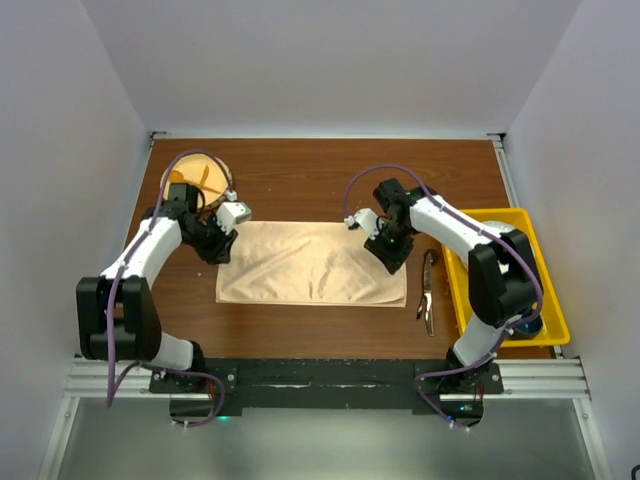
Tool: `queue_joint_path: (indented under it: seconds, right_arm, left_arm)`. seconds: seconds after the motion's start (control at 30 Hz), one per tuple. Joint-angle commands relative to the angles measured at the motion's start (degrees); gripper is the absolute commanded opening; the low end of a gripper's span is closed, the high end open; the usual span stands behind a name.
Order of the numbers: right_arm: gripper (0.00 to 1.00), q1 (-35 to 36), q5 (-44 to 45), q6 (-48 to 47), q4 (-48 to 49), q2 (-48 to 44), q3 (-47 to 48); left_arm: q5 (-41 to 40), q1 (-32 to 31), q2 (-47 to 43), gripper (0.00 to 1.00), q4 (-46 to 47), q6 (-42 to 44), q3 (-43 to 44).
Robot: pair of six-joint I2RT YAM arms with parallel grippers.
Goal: Fold the napkin into a case and place the utensils inside
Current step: Fold and flatten the napkin at the center of the board.
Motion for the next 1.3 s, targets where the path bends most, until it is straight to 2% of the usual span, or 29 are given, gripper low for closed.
queue_joint_path:
  seconds: [0.0, 0.07, 0.27, 0.47, 0.73, 0.9, 1.1, 1.17, 1.27]
  right_arm:
    - [0.32, 0.08, 2.01, 2.62, 2.54, 2.97, 1.28]
    - [0.32, 0.17, 3.76, 2.62, 4.03, 4.55, 0.66]
    - [0.31, 0.43, 6.49, 2.53, 6.76, 8.07, 0.83]
    - [0.31, 4.38, 7.37, 0.43, 8.08, 9.83, 1.62]
    - [0.31, 9.57, 7.46, -1.69, 7.82, 9.22, 0.3]
    - [0.31, 9.75, 8.16, -2.92, 6.24, 8.08, -0.22]
    - [0.33, 8.61, 10.97, -4.24, 5.37, 4.91, -0.14]
    - [0.34, 7.73, 9.76, -3.89, 3.35, 4.21, 2.31]
    - [0.41, 7.03, 5.64, -2.4, 0.45, 1.23, 7.92]
  left_arm:
    - [2.18, -0.12, 3.39, 0.33, 5.75, -2.22, -0.78]
    - [0.77, -2.57, 4.61, 0.31, 6.91, -2.23, -1.93]
    - [-0.55, -2.93, 5.06, 0.26, 8.59, -2.76, -7.98]
    - [-3.1, -2.93, -0.03, 0.24, 6.57, -1.88, -14.93]
    - [-7.4, -2.93, -8.12, 0.23, 2.96, -1.09, -19.77]
    - [-9.6, -2.75, -10.23, 0.25, 1.99, -0.73, -18.9]
    - [-6.19, -2.75, -8.83, 0.28, -0.02, -2.31, -14.07]
    - [-4.34, -2.67, -9.44, 0.31, -1.51, -1.79, -11.7]
    - [-0.12, -2.58, -11.28, 0.41, -2.14, -2.83, -6.79]
